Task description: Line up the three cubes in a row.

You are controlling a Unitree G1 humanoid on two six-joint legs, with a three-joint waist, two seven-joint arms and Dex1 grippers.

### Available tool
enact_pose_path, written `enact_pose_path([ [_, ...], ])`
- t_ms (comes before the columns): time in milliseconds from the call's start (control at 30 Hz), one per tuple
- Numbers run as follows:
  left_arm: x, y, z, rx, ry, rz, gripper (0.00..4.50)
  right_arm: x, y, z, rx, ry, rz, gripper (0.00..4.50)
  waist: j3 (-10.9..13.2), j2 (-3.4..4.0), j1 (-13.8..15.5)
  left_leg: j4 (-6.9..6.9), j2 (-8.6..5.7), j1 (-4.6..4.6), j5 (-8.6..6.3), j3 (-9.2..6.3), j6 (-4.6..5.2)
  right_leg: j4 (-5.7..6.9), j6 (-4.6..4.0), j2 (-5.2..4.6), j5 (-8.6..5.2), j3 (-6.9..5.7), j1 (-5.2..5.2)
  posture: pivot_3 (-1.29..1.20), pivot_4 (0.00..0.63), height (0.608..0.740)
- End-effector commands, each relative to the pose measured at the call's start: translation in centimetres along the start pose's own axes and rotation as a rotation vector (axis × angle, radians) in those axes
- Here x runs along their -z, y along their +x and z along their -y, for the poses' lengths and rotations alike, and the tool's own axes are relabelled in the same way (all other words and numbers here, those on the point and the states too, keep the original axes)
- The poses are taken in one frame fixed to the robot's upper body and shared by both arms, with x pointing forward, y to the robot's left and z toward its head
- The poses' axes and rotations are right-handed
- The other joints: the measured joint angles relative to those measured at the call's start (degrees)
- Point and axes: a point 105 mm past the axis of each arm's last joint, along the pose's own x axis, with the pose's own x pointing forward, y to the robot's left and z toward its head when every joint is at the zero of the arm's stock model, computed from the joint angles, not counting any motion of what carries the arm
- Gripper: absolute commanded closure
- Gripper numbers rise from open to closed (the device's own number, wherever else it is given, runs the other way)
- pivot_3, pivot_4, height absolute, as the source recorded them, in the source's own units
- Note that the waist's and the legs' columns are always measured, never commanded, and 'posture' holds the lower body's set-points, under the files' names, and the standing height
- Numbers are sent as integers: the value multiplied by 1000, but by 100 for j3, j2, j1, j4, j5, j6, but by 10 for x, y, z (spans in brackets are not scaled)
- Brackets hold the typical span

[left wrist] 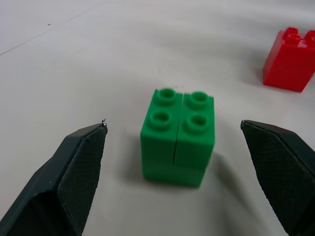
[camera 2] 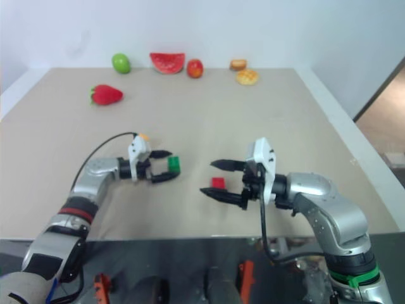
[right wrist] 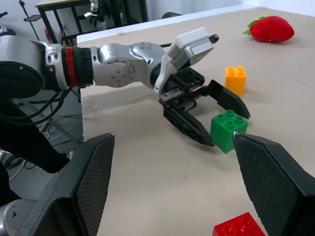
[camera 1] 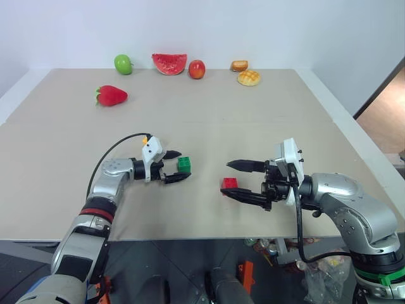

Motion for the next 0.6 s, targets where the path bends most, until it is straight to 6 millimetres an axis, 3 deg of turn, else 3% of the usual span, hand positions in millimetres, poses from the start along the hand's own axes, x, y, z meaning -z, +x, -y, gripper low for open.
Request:
enact_pose_path([
  [33, -11, 2, -1, 12, 35, 36, 1501, -7, 1, -2, -1, -37, 20, 521, 1, -1, 0, 0, 0, 0, 0, -1, 0, 0, -1, 0, 1, -1, 0, 0, 150, 740],
  [200, -7, -3, 1, 40, 40, 11, 3181, -5, 0, -3, 9, -31, 16, 521, 1, -2, 1, 0, 0, -1, 0, -5, 0, 0, 0, 1, 0, -4, 0, 0, 150, 740],
  [333, -4, -5, 3, 71, 76, -32, 3184, 2, -6, -4, 17, -13, -15, 521, 1, -2, 2, 0, 0, -1, 0, -5, 0, 0, 0, 0, 0, -4, 0, 0, 150, 740],
  [500, -8, -3, 16, 190, 148, -58, 3184, 23, -32, 1, 53, 18, -115, 521, 1, -2, 3, 0, -3, -1, -1, -3, 1, -1, 0, -2, 0, -3, 1, 0, 150, 740],
  [600, -12, 2, 29, 286, 189, -59, 3184, 25, -50, 7, 100, 17, -144, 521, 1, -2, 4, 0, -6, 0, -1, -3, 1, -1, 19, -5, -11, -2, 3, 0, 150, 740],
])
